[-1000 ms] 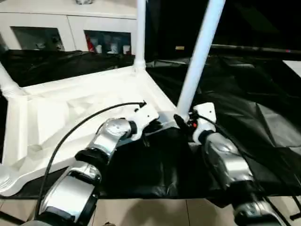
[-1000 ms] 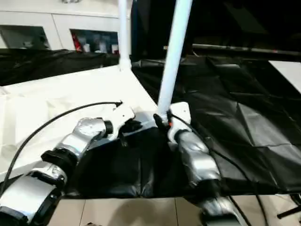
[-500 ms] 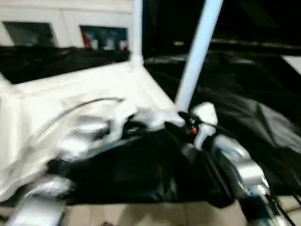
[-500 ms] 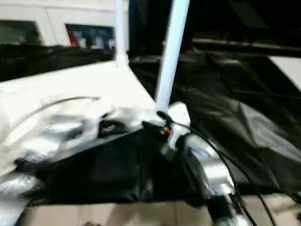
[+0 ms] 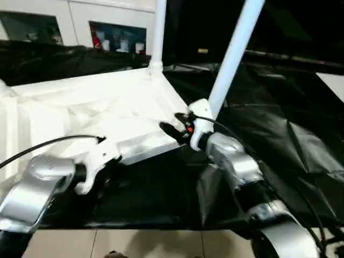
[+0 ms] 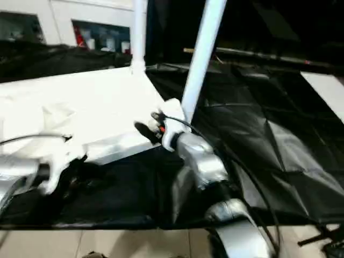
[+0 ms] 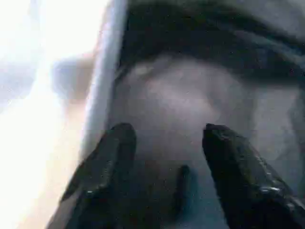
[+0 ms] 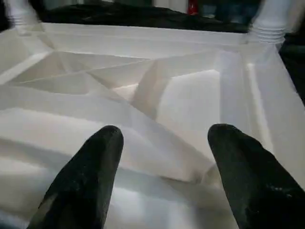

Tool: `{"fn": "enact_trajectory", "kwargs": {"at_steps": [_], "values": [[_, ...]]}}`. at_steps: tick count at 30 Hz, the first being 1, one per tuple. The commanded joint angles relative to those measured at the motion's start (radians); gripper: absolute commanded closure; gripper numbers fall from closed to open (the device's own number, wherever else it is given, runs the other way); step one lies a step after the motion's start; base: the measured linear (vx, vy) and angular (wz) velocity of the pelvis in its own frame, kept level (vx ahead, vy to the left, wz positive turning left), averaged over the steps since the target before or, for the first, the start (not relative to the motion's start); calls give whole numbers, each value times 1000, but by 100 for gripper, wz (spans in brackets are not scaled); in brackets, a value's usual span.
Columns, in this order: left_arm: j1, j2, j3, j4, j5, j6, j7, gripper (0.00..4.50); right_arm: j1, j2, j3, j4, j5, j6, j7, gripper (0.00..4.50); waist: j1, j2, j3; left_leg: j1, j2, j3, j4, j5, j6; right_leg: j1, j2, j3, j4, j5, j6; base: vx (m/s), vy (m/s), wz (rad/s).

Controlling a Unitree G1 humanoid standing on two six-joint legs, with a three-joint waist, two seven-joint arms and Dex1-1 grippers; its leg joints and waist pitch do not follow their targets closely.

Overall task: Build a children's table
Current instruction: Rotate leg to tighten

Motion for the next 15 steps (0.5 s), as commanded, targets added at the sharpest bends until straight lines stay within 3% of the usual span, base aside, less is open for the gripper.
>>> {"fn": "enact_trajectory", "kwargs": {"at_steps": [1,4,6,9,10,11,12,14,15], "values": [[15,19,31,-53,28,36,41,144,-32,-7,-53,67,-9,-29,-87,132,-1,26,-61,29,16,6,-65,-188,-47,40,-35,33,-44,-72,-187,0,0,0],[70,68,67,-125,46,89,64,113,-89,5,-122,176,11,-73,-237,132,-5,25,-57,26,12,3,-67,-243,-66,40,-33,33,-51,-153,-160,0,0,0],[80,78,70,-136,48,94,65,95,-98,6,-135,192,18,-82,-262,132,-4,28,-59,28,13,2,-65,-267,-70,34,-33,35,-54,-178,-145,0,0,0],[102,110,70,-173,57,120,79,79,-127,-3,-178,254,37,-113,-332,132,-3,34,-59,27,14,1,-64,-288,-81,31,-29,34,-51,-182,-147,0,0,0],[106,129,61,-179,70,123,86,69,-138,-12,-204,282,50,-128,-372,132,-1,34,-57,28,12,1,-63,-298,-82,29,-27,33,-52,-193,-147,0,0,0],[107,139,55,-179,78,127,91,60,-145,-23,-230,302,65,-139,-409,132,3,40,-57,32,13,0,-63,-320,-87,25,-28,34,-52,-210,-144,0,0,0],[108,143,51,-180,82,131,96,56,-150,-30,-246,319,73,-149,-431,132,7,39,-56,34,13,0,-63,-340,-93,22,-26,33,-54,-230,-140,0,0,0],[107,144,46,-181,85,134,100,38,-154,-36,-257,330,79,-157,-445,132,17,43,-56,42,13,3,-60,-361,-96,14,-23,33,-55,-229,-138,0,0,0],[107,142,42,-180,86,137,104,26,-155,-44,-266,339,81,-162,-466,132,19,43,-55,40,13,2,-61,-360,-98,16,-23,33,-53,-222,-139,0,0,0]]}}
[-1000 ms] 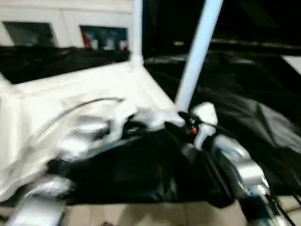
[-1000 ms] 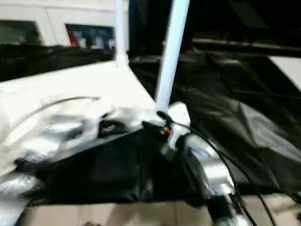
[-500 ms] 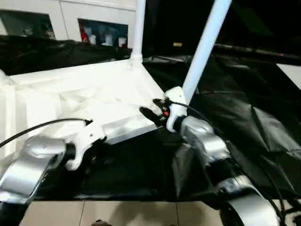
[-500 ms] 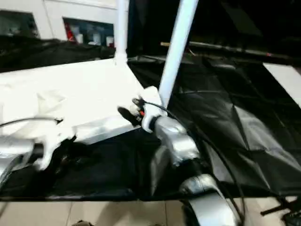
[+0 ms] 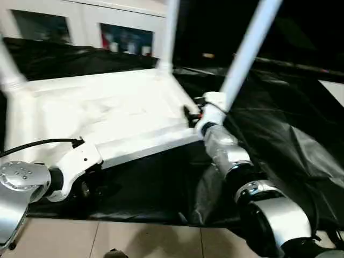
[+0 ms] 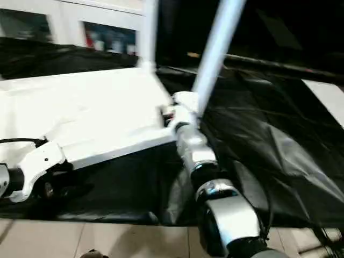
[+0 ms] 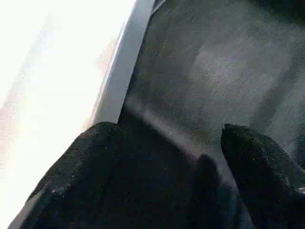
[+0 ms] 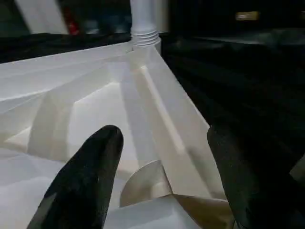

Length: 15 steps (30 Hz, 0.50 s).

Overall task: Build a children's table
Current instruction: Rotate leg to tighten

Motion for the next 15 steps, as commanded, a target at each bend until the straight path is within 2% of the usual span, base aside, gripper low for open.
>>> {"fn": "enact_trajectory", "kwargs": {"at_steps": [1,3,6,9,11,12,13,14,15], "values": [[7,18,-16,-7,35,12,32,18,-4,-66,-64,41,18,-37,-70,132,-13,46,-60,40,4,6,-74,-364,-93,16,-31,32,-65,-221,-138,0,0,0],[18,25,-33,-8,41,12,44,11,-8,-89,-76,68,5,-59,-104,132,-11,45,-59,34,4,3,-74,-380,-99,18,-32,30,-64,-241,-133,0,0,0],[20,22,-40,-6,42,9,54,2,-10,-105,-81,81,3,-69,-110,132,-6,44,-61,36,3,3,-71,-392,-97,16,-33,31,-67,-251,-129,0,0,0],[8,7,-54,13,49,-11,84,2,-13,-146,-94,103,1,-86,-119,132,-6,43,-62,28,0,2,-70,-375,-93,23,-33,29,-65,-236,-129,0,0,0],[4,3,-58,18,54,-21,91,2,-14,-156,-97,109,0,-90,-118,132,-6,40,-64,27,0,2,-68,-361,-89,25,-34,29,-64,-220,-132,0,0,0],[4,-2,-62,40,63,-66,105,2,-19,-185,-105,123,-3,-99,-122,132,-6,42,-65,25,0,2,-68,-353,-88,27,-33,28,-63,-211,-134,0,0,0],[4,-2,-62,40,63,-67,105,2,-19,-186,-106,123,-4,-99,-122,132,-5,42,-64,26,-1,2,-67,-352,-86,26,-32,28,-64,-212,-134,0,0,0],[6,-2,-62,45,65,-80,107,2,-20,-193,-107,125,-4,-100,-122,132,-5,39,-67,26,-1,3,-65,-341,-84,28,-32,28,-62,-197,-136,0,0,0],[13,-5,-51,44,55,-93,110,2,-21,-204,-109,130,-6,-103,-118,132,-4,42,-68,23,-2,2,-64,-318,-81,31,-32,28,-58,-174,-140,0,0,0]]}}
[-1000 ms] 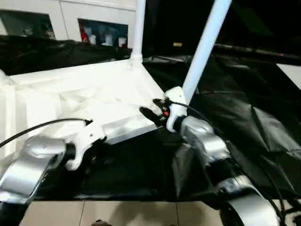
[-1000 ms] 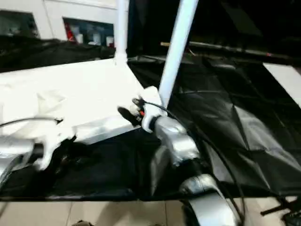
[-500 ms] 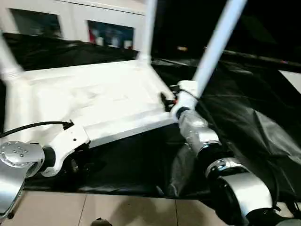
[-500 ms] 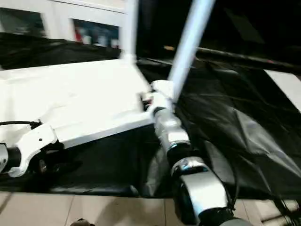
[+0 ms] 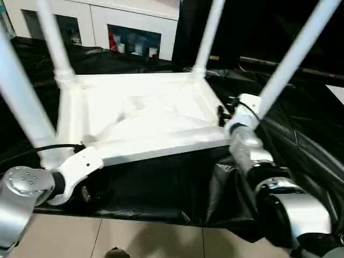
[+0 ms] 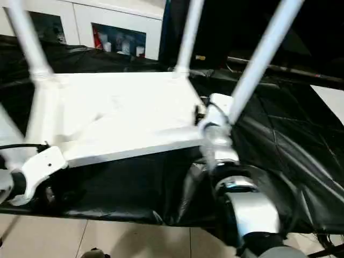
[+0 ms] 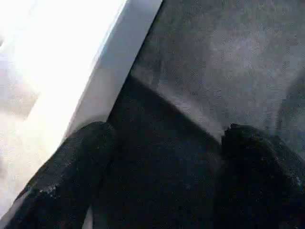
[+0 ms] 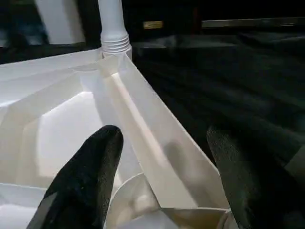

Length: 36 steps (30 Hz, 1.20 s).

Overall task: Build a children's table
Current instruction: Rotate leg to tighten, then rotate table base

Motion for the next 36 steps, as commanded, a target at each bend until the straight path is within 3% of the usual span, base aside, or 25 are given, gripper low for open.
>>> {"fn": "enact_trajectory", "kwargs": {"at_steps": [1,3,6,9,11,17,22,23,24,29,30,32,34,35,36], "values": [[4,-11,36,-1,-15,-42,7,2,-13,-47,-29,10,0,-21,-7,132,-13,41,-68,26,0,7,-72,-313,-81,30,-33,28,-61,-166,-143,0,0,0],[31,-34,112,-26,-102,-79,-35,2,-14,-52,-16,7,-6,-19,63,132,-16,41,-70,23,-1,7,-69,-299,-79,34,-31,27,-58,-131,-156,0,0,0],[91,-8,215,-94,-229,-17,-142,2,5,-28,34,-23,-21,-26,242,132,-30,40,-67,21,0,5,-70,-322,-65,34,-31,26,-57,-141,-173,0,0,0],[134,32,299,-107,-283,27,-205,2,48,-12,86,-76,-35,-27,369,132,-42,40,-62,15,2,3,-75,-350,-54,35,-33,28,-64,-202,-173,0,0,0],[152,49,330,-102,-291,23,-229,2,70,-10,104,-101,-37,-18,404,132,-50,44,-61,20,4,3,-74,-357,-51,31,-31,30,-68,-208,-175,0,0,0],[259,125,522,-22,-338,-37,-327,2,254,-17,168,-334,-16,45,549,132,-50,48,-55,26,6,2,-79,-361,-46,30,-25,34,-72,-204,-179,0,0,0],[300,139,650,90,-352,-98,-358,2,432,-50,200,-583,11,128,615,132,-48,48,-46,34,8,-3,-87,-449,-47,22,-28,36,-89,-335,-158,0,0,0],[286,116,694,134,-379,-125,-354,2,490,-71,203,-664,25,152,636,132,-49,43,-44,36,8,-4,-87,-472,-48,18,-28,36,-92,-362,-152,0,0,0],[268,100,720,166,-395,-155,-346,2,528,-86,198,-725,44,181,656,132,-42,46,-43,41,8,-4,-87,-487,-45,16,-30,37,-98,-383,-144,0,0,0],[229,74,754,249,-425,-216,-333,2,622,-139,182,-869,103,235,738,132,-45,42,-39,42,7,-13,-89,-553,-45,13,-36,35,-109,-479,-125,0,0,0],[206,51,752,268,-445,-237,-329,2,644,-151,174,-899,120,251,758,132,-42,46,-38,44,7,-15,-89,-561,-45,10,-38,36,-112,-500,-121,0,0,0],[186,30,744,279,-457,-252,-324,2,650,-156,172,-902,111,261,749,132,-43,44,-33,50,6,-17,-89,-593,-50,5,-38,32,-120,-547,-115,0,0,0],[107,-53,699,302,-478,-295,-274,2,643,-155,181,-878,51,291,673,132,-46,50,-29,59,5,-24,-90,-641,-66,4,-38,21,-132,-609,-100,0,0,0],[99,-61,693,304,-477,-301,-269,2,641,-154,182,-874,46,295,665,132,-44,50,-35,67,4,-26,-89,-649,-70,5,-40,19,-135,-598,-99,0,0,0],[85,-76,682,308,-474,-313,-256,2,633,-148,182,-861,33,296,642,132,-46,50,-38,59,4,-30,-92,-637,-68,14,-43,19,-130,-578,-104,0,0,0]]}}
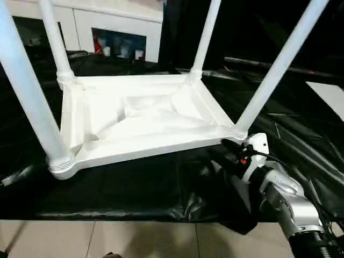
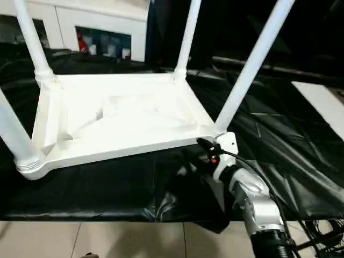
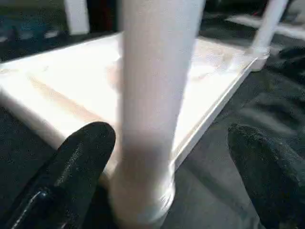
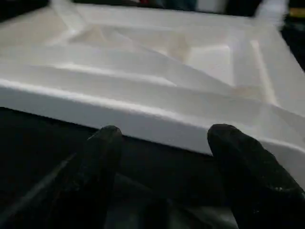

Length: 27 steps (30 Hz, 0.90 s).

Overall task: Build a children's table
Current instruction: Rotate table base

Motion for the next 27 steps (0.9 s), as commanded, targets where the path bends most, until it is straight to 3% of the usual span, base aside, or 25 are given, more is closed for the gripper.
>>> {"fn": "enact_trajectory", "kwargs": {"at_steps": [1,2,5,8,12,15,17,18,19,21,22,25,26,27], "values": [[-31,-21,-32,10,-6,-29,28,2,-21,-3,-10,33,-38,15,-56,132,-3,44,-42,29,0,-13,-92,-627,-70,7,-58,21,-108,-563,-106,0,0,0],[-61,-52,-59,21,-11,-46,47,2,-40,5,0,64,-70,22,-107,132,-5,40,-47,20,-1,-15,-96,-599,-75,16,-57,21,-99,-524,-110,0,0,0],[-87,-81,-86,28,-13,-62,62,2,-58,10,9,97,-103,26,-163,132,-7,38,-46,22,-4,-13,-92,-594,-79,10,-57,22,-100,-513,-117,0,0,0],[-121,-123,-124,7,-29,-38,80,2,-96,30,14,159,-121,24,-205,132,-8,40,-46,34,-6,-10,-85,-616,-75,-1,-54,23,-106,-524,-115,0,0,0],[-132,-168,-196,-96,-93,45,102,2,-172,80,16,272,-128,-1,-237,132,-8,47,-50,32,-3,-11,-85,-613,-79,1,-54,23,-95,-474,-139,0,0,0],[-150,-175,-235,-145,-123,77,105,2,-222,106,13,345,-137,-24,-260,132,-5,48,-50,34,-4,-6,-84,-603,-78,0,-50,25,-94,-445,-144,0,0,0],[-168,-170,-286,-191,-135,104,101,2,-278,131,10,421,-141,-50,-280,132,0,67,-51,34,-5,-8,-85,-597,-85,1,-51,26,-87,-425,-147,0,0,0],[-173,-168,-300,-201,-136,111,99,2,-297,139,9,448,-145,-59,-286,132,-1,59,-52,35,-4,-5,-84,-598,-85,1,-49,25,-88,-422,-147,0,0,0],[-174,-167,-303,-203,-136,111,98,2,-300,140,10,452,-146,-60,-287,132,0,58,-52,35,-5,-4,-83,-593,-84,1,-47,25,-87,-421,-148,0,0,0],[-185,-161,-334,-229,-141,132,90,2,-330,156,15,496,-155,-69,-288,132,5,67,-52,30,-5,-3,-83,-571,-84,6,-51,28,-85,-413,-151,0,0,0],[-187,-161,-339,-236,-145,139,89,2,-336,159,17,504,-157,-72,-287,132,4,65,-51,28,-6,-3,-83,-559,-84,7,-50,29,-83,-410,-152,0,0,0],[-203,-148,-374,-293,-199,202,84,2,-377,181,25,576,-168,-97,-278,132,7,73,-54,22,-8,0,-81,-523,-83,13,-49,31,-75,-379,-167,0,0,0],[-221,-145,-404,-326,-234,239,85,2,-400,197,30,608,-172,-111,-266,132,7,70,-54,22,-7,1,-81,-519,-83,13,-50,31,-73,-378,-168,0,0,0],[-230,-151,-417,-333,-238,244,87,2,-408,203,29,615,-169,-109,-261,132,9,74,-56,24,-6,0,-80,-515,-84,11,-49,31,-72,-370,-172,0,0,0]]}}
